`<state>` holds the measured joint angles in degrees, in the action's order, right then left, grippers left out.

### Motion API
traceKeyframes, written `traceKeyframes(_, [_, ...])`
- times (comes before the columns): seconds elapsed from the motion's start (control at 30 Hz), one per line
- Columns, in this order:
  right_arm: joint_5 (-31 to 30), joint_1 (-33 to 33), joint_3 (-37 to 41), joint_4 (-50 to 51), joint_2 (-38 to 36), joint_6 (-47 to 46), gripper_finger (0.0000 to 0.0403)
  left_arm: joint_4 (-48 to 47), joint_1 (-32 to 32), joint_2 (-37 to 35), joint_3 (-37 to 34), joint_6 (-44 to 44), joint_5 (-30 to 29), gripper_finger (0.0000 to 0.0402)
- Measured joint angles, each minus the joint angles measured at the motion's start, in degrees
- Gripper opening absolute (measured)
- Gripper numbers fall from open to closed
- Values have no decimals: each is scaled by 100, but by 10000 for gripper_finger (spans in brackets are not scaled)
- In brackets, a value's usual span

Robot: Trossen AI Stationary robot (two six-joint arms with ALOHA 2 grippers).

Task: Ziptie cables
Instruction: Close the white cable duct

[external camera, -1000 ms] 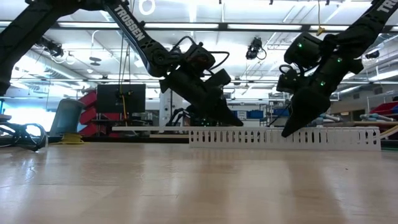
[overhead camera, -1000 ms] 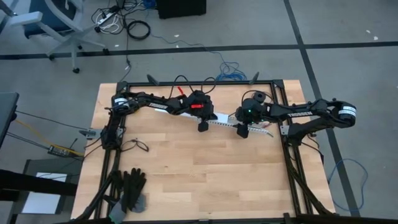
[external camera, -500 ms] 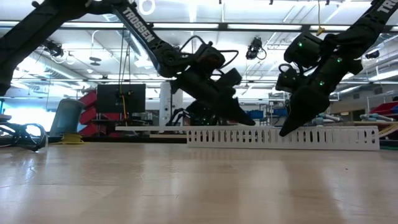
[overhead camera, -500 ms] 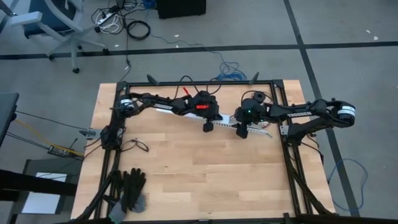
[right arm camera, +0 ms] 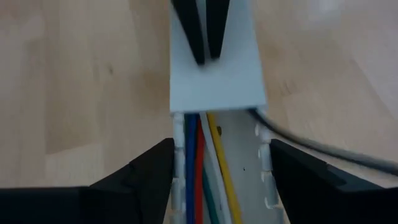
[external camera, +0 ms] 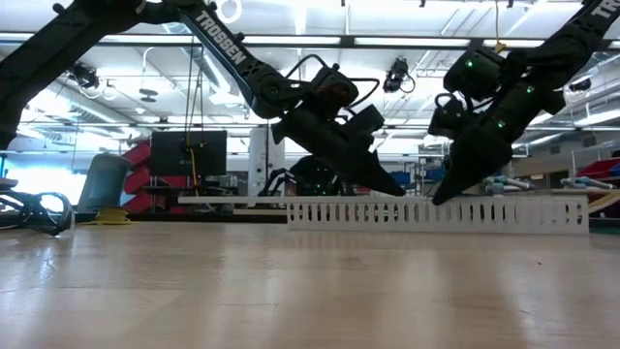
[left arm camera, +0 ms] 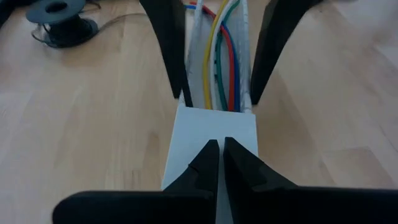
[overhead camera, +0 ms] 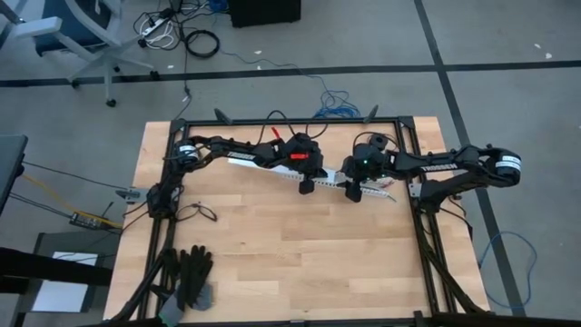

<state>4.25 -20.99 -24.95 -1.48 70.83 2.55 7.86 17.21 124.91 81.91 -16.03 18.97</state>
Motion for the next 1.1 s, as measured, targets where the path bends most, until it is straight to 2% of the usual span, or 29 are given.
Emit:
traceKeyframes(0.13, [8,2,-39,-64,-211,-13,250,-36,2,-1,-4,2,-6,0])
traceKeyframes(0.37, [-239,2,-20,784,-562,-132,252,-99,2,-1,-2,2,-10,0])
traceKeyframes(0.9, [-362,185,-19,1252,-526,-164,247,-119,4,2,-7,2,-27,0])
traceKeyframes(1.1, [-459,253,-20,1219,-306,-133,236,-33,2,8,-17,2,-25,0])
